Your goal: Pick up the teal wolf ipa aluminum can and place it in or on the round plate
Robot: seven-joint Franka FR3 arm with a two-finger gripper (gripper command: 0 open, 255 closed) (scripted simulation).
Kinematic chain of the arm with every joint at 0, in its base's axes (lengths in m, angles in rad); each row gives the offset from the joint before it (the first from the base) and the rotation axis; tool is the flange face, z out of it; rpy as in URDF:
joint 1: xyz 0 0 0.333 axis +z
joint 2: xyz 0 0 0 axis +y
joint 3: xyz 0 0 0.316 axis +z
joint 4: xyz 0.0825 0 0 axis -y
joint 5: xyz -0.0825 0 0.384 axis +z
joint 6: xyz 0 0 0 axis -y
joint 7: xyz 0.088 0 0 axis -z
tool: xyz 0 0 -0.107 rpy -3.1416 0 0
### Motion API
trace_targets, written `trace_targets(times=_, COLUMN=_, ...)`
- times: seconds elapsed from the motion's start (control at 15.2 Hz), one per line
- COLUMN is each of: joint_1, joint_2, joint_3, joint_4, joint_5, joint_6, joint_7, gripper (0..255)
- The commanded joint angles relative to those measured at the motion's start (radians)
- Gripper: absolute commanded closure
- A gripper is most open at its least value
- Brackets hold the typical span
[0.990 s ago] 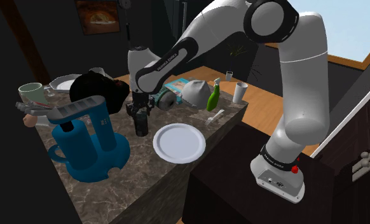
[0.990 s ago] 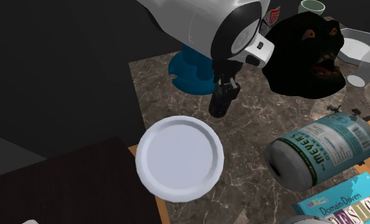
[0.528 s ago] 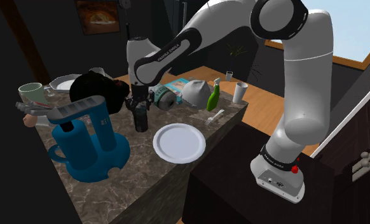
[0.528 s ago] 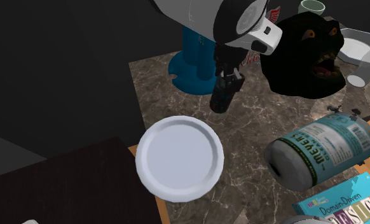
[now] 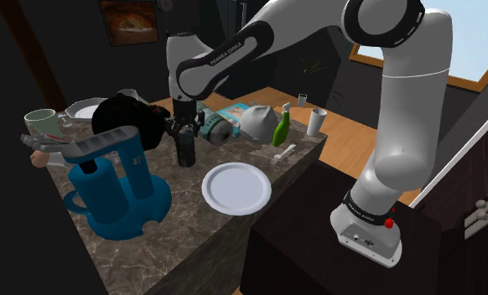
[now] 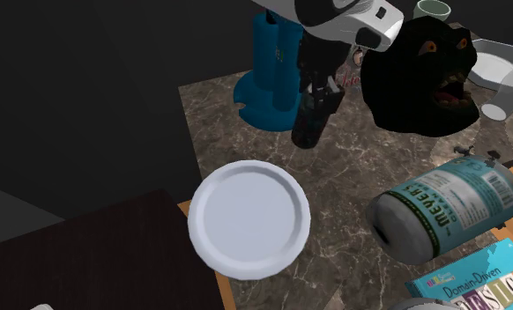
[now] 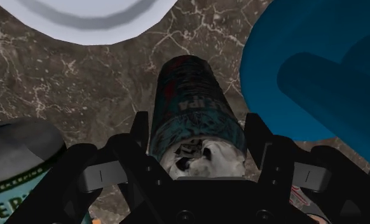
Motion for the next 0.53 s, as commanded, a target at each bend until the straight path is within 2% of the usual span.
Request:
trace_targets(times=0.0, joint_1=-0.016, joint_2=-0.063, joint_3=0.007, joint_4=-0.078, joint_5=0.019, joint_6=0.017, joint_7=-0.015, gripper=255)
trace_targets(times=0.46, joint_1=-0.068, joint_2=-0.348, joint_3=0.021, joint_4=-0.394, joint_5=0.134, joint_6=0.062, joint_7=-0.111, gripper=255)
